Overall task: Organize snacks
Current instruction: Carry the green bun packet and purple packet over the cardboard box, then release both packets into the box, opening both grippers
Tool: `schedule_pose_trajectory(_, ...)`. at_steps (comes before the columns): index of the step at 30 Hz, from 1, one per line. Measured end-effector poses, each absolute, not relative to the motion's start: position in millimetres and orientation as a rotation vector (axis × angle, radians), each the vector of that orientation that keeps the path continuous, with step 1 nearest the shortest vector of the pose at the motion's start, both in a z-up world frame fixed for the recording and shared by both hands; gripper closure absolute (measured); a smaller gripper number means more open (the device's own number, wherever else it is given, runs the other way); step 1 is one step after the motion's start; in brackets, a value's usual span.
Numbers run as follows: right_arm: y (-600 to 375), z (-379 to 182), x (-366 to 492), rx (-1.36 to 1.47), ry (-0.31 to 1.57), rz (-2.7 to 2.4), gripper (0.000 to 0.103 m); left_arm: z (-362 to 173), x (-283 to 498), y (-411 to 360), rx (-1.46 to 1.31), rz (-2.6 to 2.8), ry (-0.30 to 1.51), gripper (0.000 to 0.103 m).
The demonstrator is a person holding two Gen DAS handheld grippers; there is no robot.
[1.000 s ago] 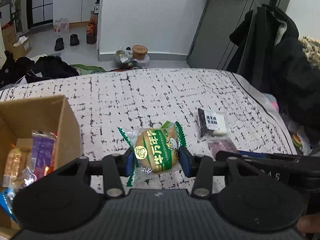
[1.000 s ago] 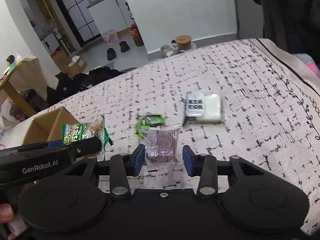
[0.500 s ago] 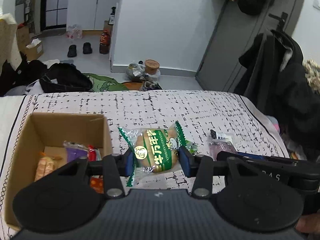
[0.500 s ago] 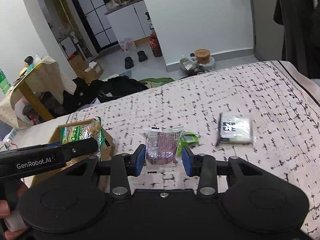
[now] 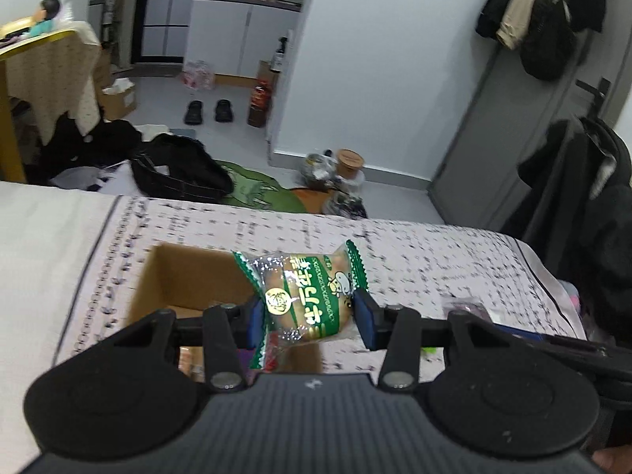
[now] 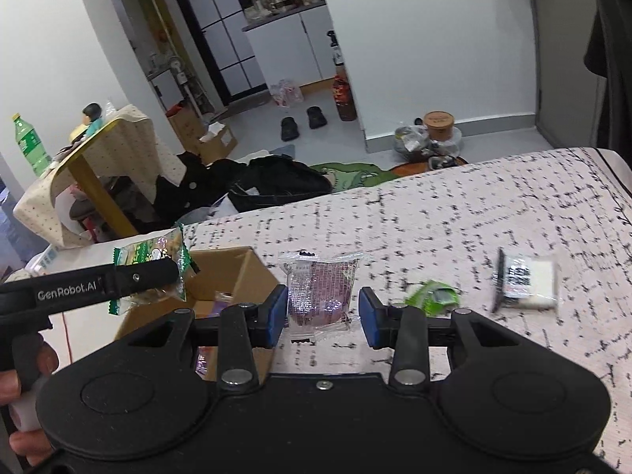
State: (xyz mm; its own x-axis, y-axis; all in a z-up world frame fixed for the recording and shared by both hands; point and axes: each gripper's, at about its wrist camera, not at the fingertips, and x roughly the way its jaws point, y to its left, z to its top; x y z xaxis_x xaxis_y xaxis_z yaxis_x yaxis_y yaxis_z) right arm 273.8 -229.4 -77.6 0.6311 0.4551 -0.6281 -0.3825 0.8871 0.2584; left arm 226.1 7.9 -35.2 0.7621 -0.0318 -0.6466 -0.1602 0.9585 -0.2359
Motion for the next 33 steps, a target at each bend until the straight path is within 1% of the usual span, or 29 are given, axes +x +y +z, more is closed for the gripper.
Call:
schedule_pose_trajectory(10,-192,-73,273,0.082,0.743,0.534,0.065,-50,230,53,-0.312,0.158,0.721,0.058)
schedule_pose_trajectory(20,-160,-74,273,0.052,0.751,0.571,0.065,-76,240,69,-0.333,0.208,0.759,0.057)
schedule_pose_trajectory(21,-158,-74,273,0.051,0.752,0.572,0.065,-75,240,68,-0.330,0.204,0.753,0.054)
schedule_pose_trajectory(23,-153,-75,275,0.051,0.752,0.575,0.065,-72,236,65,-0.301,0.190,0.741,0.053)
schedule_pose_trajectory(25,-149,-76,277,0.049,0.753,0.581,0.065,-70,233,64,-0.282,0.199,0.737,0.046)
schedule_pose_trajectory(27,-144,-76,279,0.045,0.753,0.586,0.065,-69,228,67,-0.292,0.217,0.735,0.043)
schedule_pose_trajectory(33,-132,-77,282,0.051,0.757,0.608,0.065,-66,214,79,-0.348,0.257,0.735,0.041)
